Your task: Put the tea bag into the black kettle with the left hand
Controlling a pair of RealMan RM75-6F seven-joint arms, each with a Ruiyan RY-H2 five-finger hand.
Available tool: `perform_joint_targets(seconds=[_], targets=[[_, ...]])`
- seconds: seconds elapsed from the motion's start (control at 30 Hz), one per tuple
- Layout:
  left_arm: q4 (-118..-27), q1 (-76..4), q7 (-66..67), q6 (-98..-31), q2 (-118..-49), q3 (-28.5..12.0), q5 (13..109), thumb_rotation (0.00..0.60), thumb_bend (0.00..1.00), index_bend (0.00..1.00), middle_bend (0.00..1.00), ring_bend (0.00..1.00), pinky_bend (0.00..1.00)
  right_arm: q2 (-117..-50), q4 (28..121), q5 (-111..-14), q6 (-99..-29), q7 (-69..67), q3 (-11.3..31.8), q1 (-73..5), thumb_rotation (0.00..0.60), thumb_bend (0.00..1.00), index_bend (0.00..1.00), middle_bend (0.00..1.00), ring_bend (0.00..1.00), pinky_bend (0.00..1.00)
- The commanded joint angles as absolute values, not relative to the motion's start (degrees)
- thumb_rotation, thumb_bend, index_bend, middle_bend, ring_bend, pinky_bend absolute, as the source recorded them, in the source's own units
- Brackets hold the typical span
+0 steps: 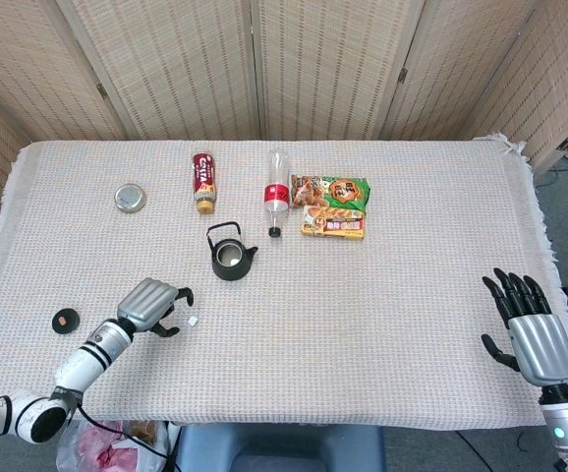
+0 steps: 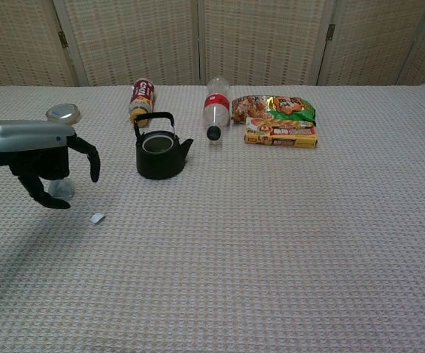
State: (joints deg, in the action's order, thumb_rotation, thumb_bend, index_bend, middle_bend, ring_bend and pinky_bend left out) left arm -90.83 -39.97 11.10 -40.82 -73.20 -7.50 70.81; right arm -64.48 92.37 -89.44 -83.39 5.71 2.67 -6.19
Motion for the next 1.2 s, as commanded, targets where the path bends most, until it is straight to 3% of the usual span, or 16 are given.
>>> perform_joint_targets(seconds=[0.03, 0.43, 0.8, 1.2], targets=[[-89.31, -40.82, 12.41, -40.60, -74.29, -6.95, 69.01, 0.600, 0.27, 0.41, 1.00, 1.00, 1.00, -64.49, 92.38, -89.37, -83.43, 5.76, 2.66, -6.17, 0.600, 0.23, 0.00, 0.00, 0.00, 0.00], [-89.47, -41.87, 14.92, -42.25, -76.47, -5.44, 66.50, 0.600, 0.27, 0.48, 1.00, 1.00, 1.00, -64.30, 92.46, -90.45, -84.35, 5.35, 2.14, -5.90, 0.600, 0.23, 0.00, 0.00, 0.00, 0.00], [-85.57, -43.10, 14.52, -42.12, -79.26, -4.74, 65.64, 0.600, 0.35, 0.49, 1.00, 1.00, 1.00, -64.15, 92.34, -90.68, -85.08, 5.09, 1.95, -5.52, 0.600, 0.23, 0.00, 0.00, 0.00, 0.00], [-83.02, -43.69, 12.59, -41.89, -81.13, -3.78, 67.24, 0.600, 0.35, 0.49, 1.00, 1.00, 1.00, -64.35, 92.45, -90.28, -84.71, 5.61, 2.04, -5.67, 0.600, 0.23, 0.00, 0.00, 0.00, 0.00]])
